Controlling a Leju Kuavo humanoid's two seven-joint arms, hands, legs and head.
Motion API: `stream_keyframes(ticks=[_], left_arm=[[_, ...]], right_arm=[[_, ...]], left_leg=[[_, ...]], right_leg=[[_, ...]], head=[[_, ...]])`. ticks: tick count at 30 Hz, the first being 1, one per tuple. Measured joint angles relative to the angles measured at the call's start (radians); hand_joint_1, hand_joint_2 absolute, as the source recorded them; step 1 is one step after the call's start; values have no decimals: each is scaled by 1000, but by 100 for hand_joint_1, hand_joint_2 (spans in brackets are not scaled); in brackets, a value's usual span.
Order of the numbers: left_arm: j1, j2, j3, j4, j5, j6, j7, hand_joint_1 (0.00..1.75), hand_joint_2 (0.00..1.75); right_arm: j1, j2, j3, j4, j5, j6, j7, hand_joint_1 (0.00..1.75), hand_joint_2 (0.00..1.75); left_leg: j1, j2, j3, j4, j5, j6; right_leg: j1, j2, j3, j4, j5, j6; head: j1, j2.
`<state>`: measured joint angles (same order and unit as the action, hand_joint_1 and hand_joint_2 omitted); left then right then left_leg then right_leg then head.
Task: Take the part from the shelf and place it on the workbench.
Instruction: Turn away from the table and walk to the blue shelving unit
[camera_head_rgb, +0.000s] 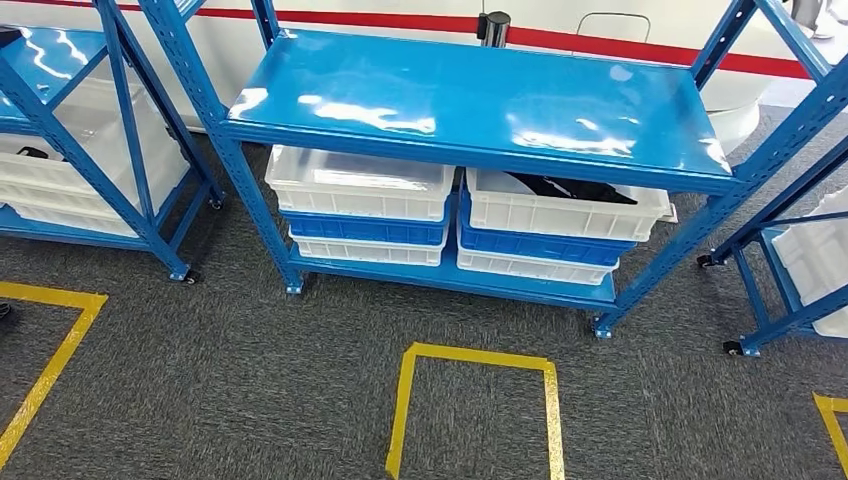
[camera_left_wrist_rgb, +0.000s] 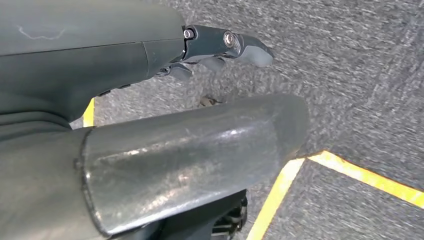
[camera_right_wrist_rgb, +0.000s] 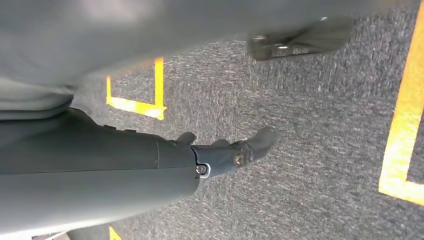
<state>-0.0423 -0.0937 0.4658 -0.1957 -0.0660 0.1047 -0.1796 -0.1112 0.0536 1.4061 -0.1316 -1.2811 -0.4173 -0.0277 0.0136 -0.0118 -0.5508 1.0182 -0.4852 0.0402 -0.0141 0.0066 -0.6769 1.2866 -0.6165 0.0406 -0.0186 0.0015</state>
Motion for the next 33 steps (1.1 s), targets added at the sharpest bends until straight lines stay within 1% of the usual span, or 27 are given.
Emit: stream_keyframes(ticks=[1,2,4,5,6,7,9,10,11,12,14,15,16,17,18,20,21,22,24,25,26,27,29,30,31,32,33], left_arm=[[1,0,0,0,0,0,0,0,0],[2,-1,0,0,0,0,0,0,0],[3,-1,0,1,0,0,1,0,0],[3,-2,0,1,0,0,1,0,0],[2,-2,0,1,0,0,1,0,0],[1,-1,0,1,-1,0,2,0,0],[-1,0,0,0,-3,0,3,0,0],[-2,0,0,0,-4,0,3,0,0],[-3,0,0,0,-5,0,3,0,0],[-4,0,0,0,-6,0,3,0,0],[-3,-1,0,0,-8,0,4,0,0],[-2,-1,0,0,-8,0,5,0,0],[-1,0,0,0,-8,0,5,0,0],[0,0,0,0,-8,1,6,0,0],[1,1,0,0,-8,1,6,0,0],[3,1,0,1,-8,2,7,0,0],[4,1,0,1,-8,2,7,0,0],[3,1,0,1,-9,1,8,0,0],[1,1,0,1,-9,0,8,0,0],[1,0,0,0,-9,0,7,0,0],[1,0,0,0,-9,-1,7,0,0],[1,0,0,0,-9,-1,7,0,0],[0,2,0,0,-10,-1,6,0,0],[-1,2,0,0,-10,-1,6,0,0],[-1,3,0,0,-10,-1,6,0,0],[0,3,0,0,-10,-1,6,0,0],[1,2,0,0,-11,-1,6,0,0]], right_arm=[[2,0,0,0,0,0,0,0,0],[4,0,0,0,0,0,0,0,0],[8,0,0,0,0,0,0,0,0],[9,-1,0,0,0,0,0,0,0],[8,0,0,0,0,0,0,0,0],[7,0,0,0,0,0,0,0,0],[4,-1,0,0,-1,0,-1,0,0],[4,-1,0,0,-1,0,-1,0,0],[4,-2,0,0,-2,0,-1,0,0],[4,-2,0,1,-2,0,-1,0,0],[2,-2,0,1,-2,1,0,0,0],[3,-1,0,1,-3,1,0,0,0],[4,-1,0,1,-3,1,0,0,0],[5,-1,0,0,-3,1,1,0,0],[5,-1,0,0,-3,1,1,0,0],[5,-1,0,1,-3,1,1,0,0],[4,-1,0,1,-3,1,1,0,0],[3,0,0,1,-3,1,1,0,0],[1,0,0,1,-3,1,0,0,0],[0,0,0,0,-3,1,0,0,0],[-1,0,0,0,-3,1,0,0,0],[-2,0,0,0,-3,1,-1,0,0],[-3,0,0,0,-3,1,-1,0,0],[-2,0,0,0,-3,1,-1,0,0],[-1,0,0,0,-3,1,-1,0,0],[1,0,0,0,-3,1,-1,0,0],[3,0,0,0,-3,1,-1,0,0]], left_leg=[[0,-4,16,0,-13,-1],[0,-6,34,0,-27,-3],[-2,-9,63,0,-56,-10],[-4,-10,71,-2,-69,-15],[-6,-10,81,-6,-79,-21],[-9,-10,94,-6,-83,-27],[-9,-8,98,15,-75,-38],[-9,-6,84,52,-68,-42],[-7,-3,54,103,-67,-46],[-6,1,14,163,-78,-49],[-3,3,-70,255,-142,-57],[-1,4,-101,272,-175,-60],[1,4,-120,264,-192,-62],[2,6,-127,232,-179,-63],[4,7,-125,183,-135,-63],[4,13,-115,83,-13,-59],[3,15,-108,55,29,-54],[1,16,-104,41,47,-47],[0,14,-83,33,47,-31],[1,12,-74,28,46,-23],[1,11,-63,25,43,-16],[2,11,-54,22,37,-11],[1,7,-40,21,20,-4],[1,4,-30,21,9,-3],[0,1,-17,21,-2,-3],[0,-2,-2,21,-14,-5],[0,-4,14,20,-27,-7]], right_leg=[[0,0,-14,-21,-6,3],[0,-1,-15,-68,12,11],[0,-6,-3,-188,113,28],[3,-9,5,-229,159,27],[5,-11,12,-252,191,19],[6,-13,21,-258,203,5],[2,-9,48,-264,200,-20],[-2,-8,62,-268,196,-31],[-5,-8,76,-270,188,-40],[-5,-8,88,-272,179,-48],[-5,-5,112,-272,158,-55],[-6,-2,126,-272,147,-54],[-6,1,141,-272,135,-53],[-7,3,158,-272,122,-50],[-8,4,172,-273,109,-46],[-5,5,199,-272,83,-35],[-3,5,206,-276,71,-28],[0,5,218,-277,66,-20],[1,5,228,-271,68,-6],[1,4,219,-243,74,-1],[0,3,190,-199,76,2],[0,2,148,-138,71,2],[0,2,53,-22,28,-7],[0,2,17,5,1,-11],[0,2,-5,3,-14,-11],[1,2,-13,-28,-8,-4],[1,1,-10,-83,22,7]], head=[[0,0],[1,0],[1,0],[2,0],[2,0],[2,0],[1,0],[1,0],[-1,0],[-2,0],[-3,0],[-4,0],[-4,0],[-4,0],[-4,0],[-5,0],[-5,0],[-3,0],[0,0],[0,0],[2,0],[4,0],[6,0],[6,0],[6,0],[6,0],[7,0]])
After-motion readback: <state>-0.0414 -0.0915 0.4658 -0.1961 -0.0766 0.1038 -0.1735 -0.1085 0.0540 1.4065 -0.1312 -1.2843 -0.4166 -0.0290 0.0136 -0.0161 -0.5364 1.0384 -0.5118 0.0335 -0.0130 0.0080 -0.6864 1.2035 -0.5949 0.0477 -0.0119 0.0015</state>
